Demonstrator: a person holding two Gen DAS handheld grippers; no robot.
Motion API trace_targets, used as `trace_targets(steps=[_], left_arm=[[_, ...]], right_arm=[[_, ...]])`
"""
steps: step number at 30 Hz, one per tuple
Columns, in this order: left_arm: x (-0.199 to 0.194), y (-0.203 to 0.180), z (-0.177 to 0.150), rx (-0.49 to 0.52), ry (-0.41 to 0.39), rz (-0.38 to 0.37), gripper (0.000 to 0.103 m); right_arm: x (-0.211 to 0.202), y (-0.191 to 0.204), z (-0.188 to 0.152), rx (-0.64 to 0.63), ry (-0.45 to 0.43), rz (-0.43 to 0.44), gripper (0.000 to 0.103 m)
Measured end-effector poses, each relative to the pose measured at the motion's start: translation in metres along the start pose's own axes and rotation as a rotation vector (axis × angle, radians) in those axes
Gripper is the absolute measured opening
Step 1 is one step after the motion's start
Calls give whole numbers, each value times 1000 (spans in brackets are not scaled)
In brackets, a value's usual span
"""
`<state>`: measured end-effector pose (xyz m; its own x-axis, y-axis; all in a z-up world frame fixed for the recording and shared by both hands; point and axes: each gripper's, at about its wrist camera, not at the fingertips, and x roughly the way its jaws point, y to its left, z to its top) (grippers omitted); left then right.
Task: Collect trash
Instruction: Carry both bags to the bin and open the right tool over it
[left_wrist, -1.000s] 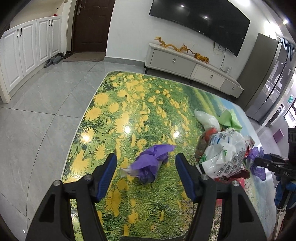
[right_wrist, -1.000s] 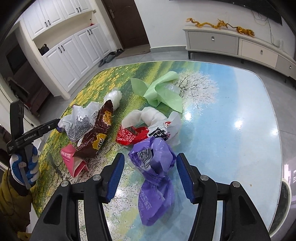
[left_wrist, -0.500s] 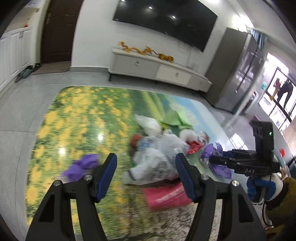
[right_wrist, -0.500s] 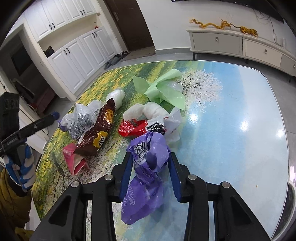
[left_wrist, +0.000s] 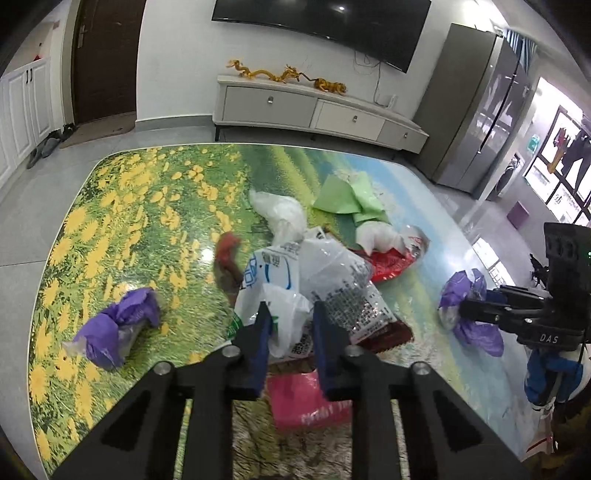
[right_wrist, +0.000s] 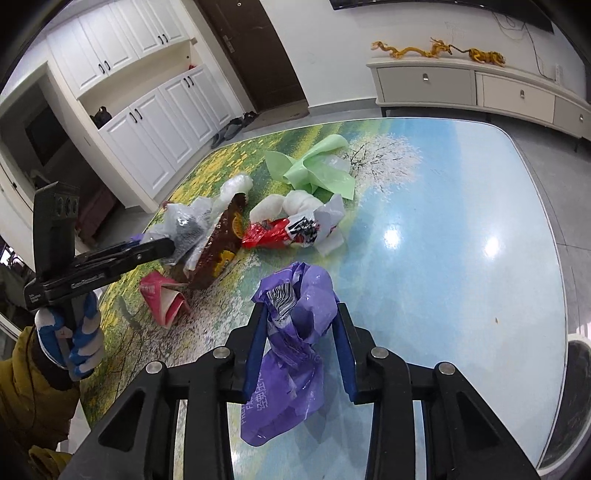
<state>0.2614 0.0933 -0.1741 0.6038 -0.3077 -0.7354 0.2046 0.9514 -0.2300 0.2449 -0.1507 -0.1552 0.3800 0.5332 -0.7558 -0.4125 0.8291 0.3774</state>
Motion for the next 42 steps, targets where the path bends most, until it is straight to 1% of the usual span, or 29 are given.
trace_targets(steps=[2,6,10,14,19,22,27,32,35,39,42], left_arm=[[-6,-5,-2,5,-13,4,16],[-31,-12,-1,-2,-64,-5,15],[-68,-15,2,-21,-125,-29,15],[-100,-19,2,-33,-168,-49,15],[-141,-38,-4,9,-223,-5,15],[-165,-53,-9,32,-256,1,15],[-192,-78,-16,71,-288,1,15],[-204,-105,-13,101,-306,-13,15],[-200,-126,-8,122,-299,-34,15],[-180,-164,1,178,-261,-61,15],[-152,-201,7,234,-211,-90,15]], right_arm=[[-8,2,-3,-2,-11,0,34],[-31,7,-8,-5,-47,-4,34],[-58,12,-17,-5,-89,-9,34],[-87,18,-24,-11,-138,-8,34],[-123,31,-32,-31,-208,-3,34],[-145,39,-41,-43,-250,2,34],[-177,45,-57,-51,-311,-2,34],[-218,32,-70,-45,-390,-34,34],[-240,16,-77,-24,-432,-62,34],[-262,-19,-92,37,-469,-105,34],[-274,-55,-105,109,-482,-138,34]])
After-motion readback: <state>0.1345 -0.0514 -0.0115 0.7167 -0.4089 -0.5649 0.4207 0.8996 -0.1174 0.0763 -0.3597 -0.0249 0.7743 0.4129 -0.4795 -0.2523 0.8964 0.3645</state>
